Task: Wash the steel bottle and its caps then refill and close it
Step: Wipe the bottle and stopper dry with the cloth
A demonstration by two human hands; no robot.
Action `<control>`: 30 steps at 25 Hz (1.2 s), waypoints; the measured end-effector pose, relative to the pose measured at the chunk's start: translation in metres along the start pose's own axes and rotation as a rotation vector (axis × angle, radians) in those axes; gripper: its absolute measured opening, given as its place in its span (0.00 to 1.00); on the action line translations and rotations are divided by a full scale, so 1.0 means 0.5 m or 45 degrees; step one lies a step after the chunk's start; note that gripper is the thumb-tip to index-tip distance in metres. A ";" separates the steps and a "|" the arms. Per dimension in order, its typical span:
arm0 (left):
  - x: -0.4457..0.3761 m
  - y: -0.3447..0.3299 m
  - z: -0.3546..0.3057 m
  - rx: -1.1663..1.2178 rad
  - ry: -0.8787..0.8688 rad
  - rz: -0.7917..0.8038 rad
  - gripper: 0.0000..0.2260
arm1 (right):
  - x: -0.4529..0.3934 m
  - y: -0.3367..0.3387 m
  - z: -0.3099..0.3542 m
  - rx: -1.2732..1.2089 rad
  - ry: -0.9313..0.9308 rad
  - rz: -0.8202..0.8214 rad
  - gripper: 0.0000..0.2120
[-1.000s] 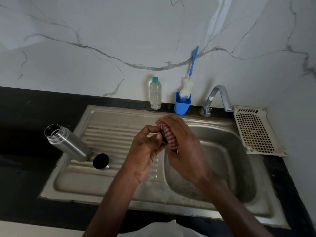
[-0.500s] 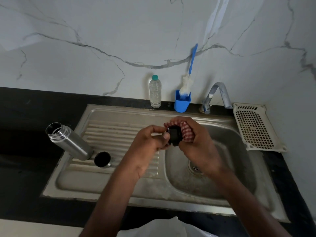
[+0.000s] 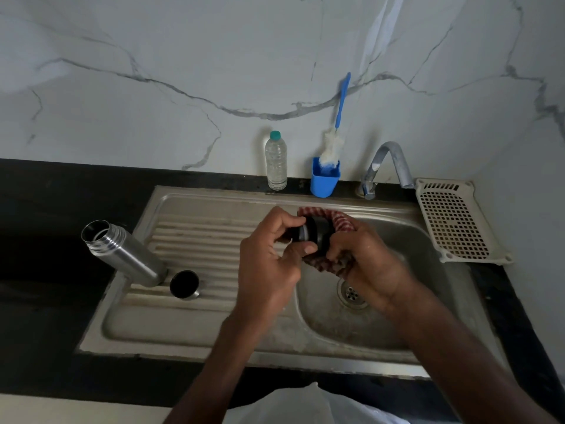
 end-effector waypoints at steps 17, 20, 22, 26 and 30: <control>0.012 -0.009 0.068 1.062 0.944 -0.216 0.02 | 0.025 -0.070 0.025 1.112 0.716 -0.214 0.39; -0.011 0.023 0.048 0.273 0.540 -0.140 0.07 | 0.051 -0.114 0.020 1.617 1.025 -0.132 0.40; -0.014 0.025 0.033 0.145 0.316 -0.062 0.11 | 0.019 -0.105 0.031 1.598 0.907 -0.080 0.37; -0.017 0.043 0.037 0.360 0.370 -0.190 0.11 | 0.004 -0.099 0.068 1.522 0.724 -0.245 0.34; -0.013 0.033 0.048 0.620 0.533 -0.156 0.09 | 0.044 -0.132 0.040 1.811 0.843 -0.201 0.40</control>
Point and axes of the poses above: each hand's wrist, its own x-axis away from the middle knuckle, its own y-axis out of the back of the hand, z = x × y, the point moved 7 cm from there along -x, towards the middle knuckle, and after that the axes turned 1 degree about x, right-handed, at the moved point
